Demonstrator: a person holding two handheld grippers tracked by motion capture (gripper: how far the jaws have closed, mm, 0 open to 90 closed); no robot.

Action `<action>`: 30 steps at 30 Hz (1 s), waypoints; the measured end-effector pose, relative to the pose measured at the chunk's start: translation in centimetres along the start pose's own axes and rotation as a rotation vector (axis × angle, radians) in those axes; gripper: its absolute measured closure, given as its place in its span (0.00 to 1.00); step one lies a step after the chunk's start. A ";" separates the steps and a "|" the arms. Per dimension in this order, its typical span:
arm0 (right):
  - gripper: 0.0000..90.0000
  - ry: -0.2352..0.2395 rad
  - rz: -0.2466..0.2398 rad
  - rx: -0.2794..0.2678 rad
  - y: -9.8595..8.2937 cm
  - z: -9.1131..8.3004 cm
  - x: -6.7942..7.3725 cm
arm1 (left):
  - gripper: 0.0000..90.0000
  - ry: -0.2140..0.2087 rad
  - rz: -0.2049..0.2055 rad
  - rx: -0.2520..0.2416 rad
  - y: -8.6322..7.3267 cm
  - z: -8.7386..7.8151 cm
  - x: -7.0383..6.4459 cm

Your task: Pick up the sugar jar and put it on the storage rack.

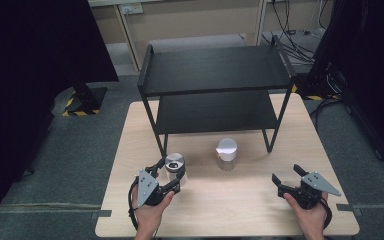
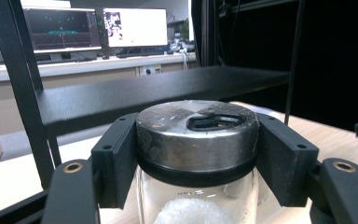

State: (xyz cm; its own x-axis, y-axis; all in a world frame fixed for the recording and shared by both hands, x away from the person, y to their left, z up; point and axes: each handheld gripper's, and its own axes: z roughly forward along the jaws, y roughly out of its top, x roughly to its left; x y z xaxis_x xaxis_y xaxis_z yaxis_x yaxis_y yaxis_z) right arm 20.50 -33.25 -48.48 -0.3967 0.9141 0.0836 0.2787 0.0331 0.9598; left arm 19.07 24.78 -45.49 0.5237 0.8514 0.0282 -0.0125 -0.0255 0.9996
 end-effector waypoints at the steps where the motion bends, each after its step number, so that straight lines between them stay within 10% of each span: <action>1: 0.10 0.001 0.000 0.000 0.0 0.0 0.0 | 0.38 0.001 -0.004 0.006 -0.1 0.0 0.0; 15: 0.10 0.001 0.001 0.000 0.0 0.0 0.0 | 0.39 0.023 0.004 -0.035 1.0 -0.1 0.2; 30: 0.10 0.001 0.001 -0.001 0.0 0.0 -0.1 | 0.39 0.040 0.039 -0.118 5.8 0.4 0.9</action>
State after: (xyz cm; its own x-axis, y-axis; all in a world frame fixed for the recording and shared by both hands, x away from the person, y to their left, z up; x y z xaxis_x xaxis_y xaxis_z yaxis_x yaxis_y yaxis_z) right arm 20.50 -33.31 -48.51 -0.3977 0.9136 0.0846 0.2776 0.0320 0.9602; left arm 19.82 25.17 -39.63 0.4866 0.8712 0.0644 -0.1329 0.0010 0.9911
